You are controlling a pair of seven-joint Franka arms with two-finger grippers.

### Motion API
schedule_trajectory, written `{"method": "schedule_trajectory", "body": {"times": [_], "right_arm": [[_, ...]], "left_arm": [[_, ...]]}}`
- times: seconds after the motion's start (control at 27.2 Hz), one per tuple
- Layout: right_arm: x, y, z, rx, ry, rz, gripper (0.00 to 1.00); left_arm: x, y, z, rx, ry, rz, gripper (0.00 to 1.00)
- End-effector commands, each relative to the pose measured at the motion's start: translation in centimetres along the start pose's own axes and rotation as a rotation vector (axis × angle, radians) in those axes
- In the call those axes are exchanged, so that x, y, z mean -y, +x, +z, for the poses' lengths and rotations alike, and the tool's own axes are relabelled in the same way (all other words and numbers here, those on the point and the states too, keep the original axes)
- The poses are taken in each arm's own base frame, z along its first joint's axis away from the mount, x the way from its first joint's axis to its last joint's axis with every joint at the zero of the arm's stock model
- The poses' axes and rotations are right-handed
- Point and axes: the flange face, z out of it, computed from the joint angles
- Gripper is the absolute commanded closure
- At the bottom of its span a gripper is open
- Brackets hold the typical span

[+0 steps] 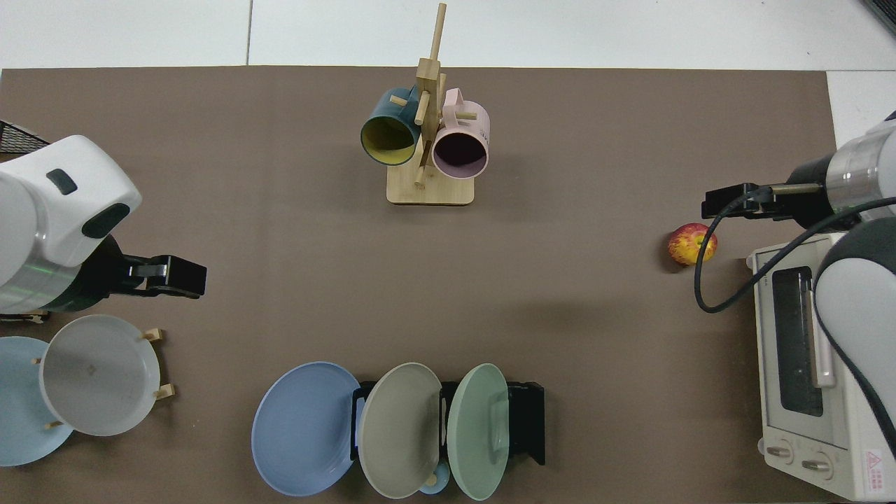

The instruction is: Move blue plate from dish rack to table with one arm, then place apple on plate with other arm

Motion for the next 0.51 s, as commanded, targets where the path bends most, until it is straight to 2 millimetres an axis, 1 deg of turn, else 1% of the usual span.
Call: {"method": "schedule_trajectory", "body": {"times": [0.0,0.11,0.15,0.22,0.29,0.37,0.4,0.48], "right_arm": [[-1.0,0.2,3.9,0.006,-0.04,-0.006,0.0],[-2.7,0.7,5.6,0.021,-0.047,-0.03,0.0],[-3.1,0.8,6.4,0.025,-0.049,-0.044,0.0],[-4.3,0.8,7.8,0.035,-0.054,-0.052,0.0],[-4.9,0.6,9.2,0.037,-0.057,-0.051,0.0],[-5.0,0.3,10.6,0.041,-0.058,-0.051,0.0],[-5.2,0.1,11.1,0.043,-0.059,-0.054,0.0],[-5.6,0.0,12.5,0.04,-0.064,-0.062,0.0]], "left_arm": [[-0.2,-5.3,3.3,0.012,-0.02,0.062,0.0],[-0.4,-6.7,5.2,0.021,-0.068,0.13,0.0],[-0.1,-7.0,5.5,0.01,-0.096,0.15,0.0],[0.1,-7.0,7.1,0.017,-0.113,0.162,0.0],[-0.4,-7.0,9.4,0.042,-0.111,0.17,0.0],[-0.8,-7.1,12.3,0.063,-0.106,0.174,0.0],[-0.9,-7.0,13.2,0.057,-0.11,0.172,0.0],[-0.8,-7.1,14.4,0.051,-0.129,0.17,0.0]]}}
